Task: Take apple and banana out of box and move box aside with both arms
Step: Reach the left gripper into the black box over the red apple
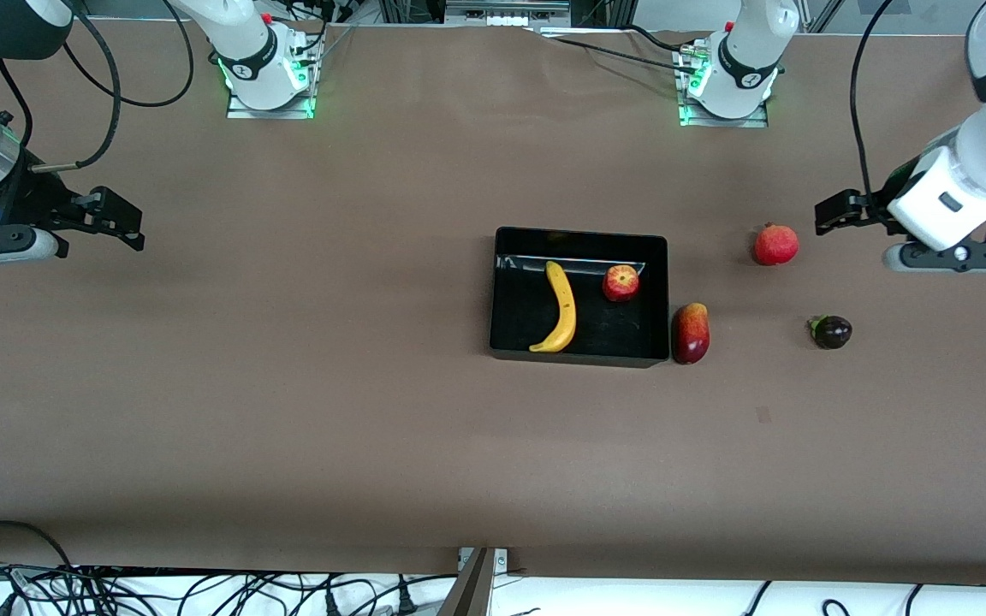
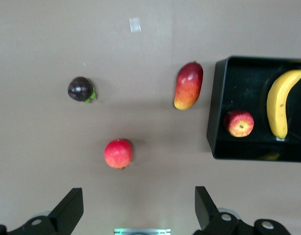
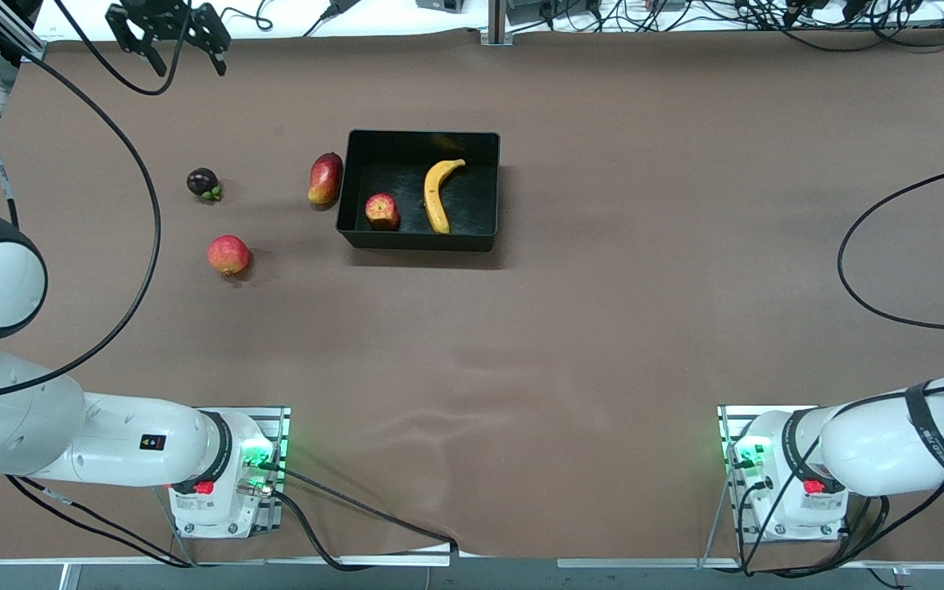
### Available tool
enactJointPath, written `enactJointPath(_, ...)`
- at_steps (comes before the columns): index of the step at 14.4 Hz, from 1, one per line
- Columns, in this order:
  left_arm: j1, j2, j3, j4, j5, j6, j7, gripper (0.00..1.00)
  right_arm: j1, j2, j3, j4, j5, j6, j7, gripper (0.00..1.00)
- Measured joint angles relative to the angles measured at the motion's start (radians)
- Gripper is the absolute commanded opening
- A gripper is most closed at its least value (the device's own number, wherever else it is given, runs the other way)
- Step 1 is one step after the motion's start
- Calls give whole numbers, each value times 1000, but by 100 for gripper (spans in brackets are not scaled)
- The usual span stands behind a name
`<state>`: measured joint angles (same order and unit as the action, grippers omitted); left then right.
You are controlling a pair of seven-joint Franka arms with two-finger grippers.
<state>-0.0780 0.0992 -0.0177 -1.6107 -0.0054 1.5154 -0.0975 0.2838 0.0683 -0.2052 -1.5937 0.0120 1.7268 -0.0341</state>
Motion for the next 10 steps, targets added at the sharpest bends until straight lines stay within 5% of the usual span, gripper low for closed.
enactJointPath(10, -257, 317, -54, -1, 0, 212, -320, 100, 0, 0, 1, 1, 0, 30, 0, 100)
